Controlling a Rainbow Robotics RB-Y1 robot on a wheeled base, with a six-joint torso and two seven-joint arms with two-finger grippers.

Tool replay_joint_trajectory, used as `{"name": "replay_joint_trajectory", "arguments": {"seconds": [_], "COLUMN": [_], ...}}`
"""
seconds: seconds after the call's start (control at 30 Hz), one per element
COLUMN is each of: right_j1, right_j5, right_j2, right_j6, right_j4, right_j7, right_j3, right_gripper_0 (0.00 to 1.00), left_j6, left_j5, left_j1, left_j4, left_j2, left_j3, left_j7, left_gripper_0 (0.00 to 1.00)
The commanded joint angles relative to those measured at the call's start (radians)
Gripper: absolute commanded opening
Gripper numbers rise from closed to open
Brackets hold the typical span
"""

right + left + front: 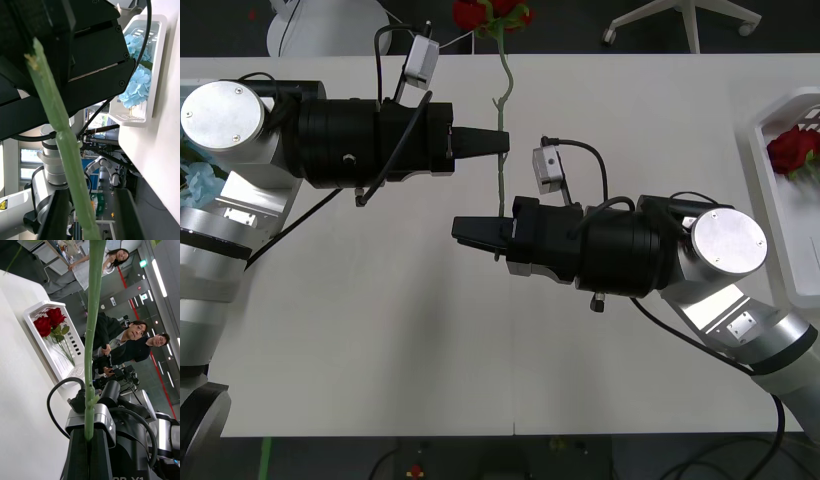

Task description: Put the red flowers into the right box and the blue flowers into the left box

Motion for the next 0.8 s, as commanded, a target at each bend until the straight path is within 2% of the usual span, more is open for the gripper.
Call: {"name": "replay_joint_trajectory", "arguments": {"seconds": [0.03,0.1,0.17,0.3,0.33,0.37,0.4,0.43,0.47,0.8], "right_j1": [-0.039,-0.041,-0.041,-0.041,-0.041,-0.041,-0.041,-0.041,-0.041,-0.041], "right_j5": [0.006,0.007,0.007,0.007,0.007,0.006,0.007,0.007,0.007,0.006], "right_j2": [0.041,0.042,0.042,0.042,0.042,0.044,0.044,0.042,0.044,0.042], "right_j6": [-0.013,-0.014,-0.014,-0.014,-0.014,-0.014,-0.014,-0.014,-0.014,-0.014], "right_j4": [-0.039,-0.039,-0.039,-0.039,-0.039,-0.039,-0.039,-0.039,-0.039,-0.041], "right_j7": [-0.036,-0.038,-0.039,-0.039,-0.041,-0.039,-0.039,-0.039,-0.039,-0.038], "right_j3": [0.007,0.006,0.006,0.006,0.006,0.006,0.006,0.006,0.006,0.006], "right_gripper_0": [0.17,0.06,0.0,0.0,0.0,0.0,0.0,0.0,0.0,0.0], "left_j6": [-0.009,-0.009,-0.009,-0.009,-0.009,-0.009,-0.009,-0.009,-0.009,-0.009], "left_j5": [0.015,0.015,0.015,0.015,0.015,0.015,0.015,0.015,0.015,0.015], "left_j1": [-0.004,-0.004,-0.004,-0.004,-0.004,-0.004,-0.004,-0.004,-0.004,-0.004], "left_j4": [-0.038,-0.038,-0.038,-0.038,-0.038,-0.038,-0.038,-0.038,-0.038,-0.038], "left_j2": [0.03,0.03,0.03,0.03,0.03,0.03,0.03,0.03,0.03,0.03], "left_j3": [-0.012,-0.012,-0.012,-0.012,-0.012,-0.012,-0.012,-0.012,-0.012,-0.012], "left_j7": [-0.062,-0.062,-0.062,-0.062,-0.062,-0.062,-0.062,-0.062,-0.062,-0.062], "left_gripper_0": [0.0,0.0,0.0,0.0,0.1,0.55,0.83,0.94,1.0,1.0]}}
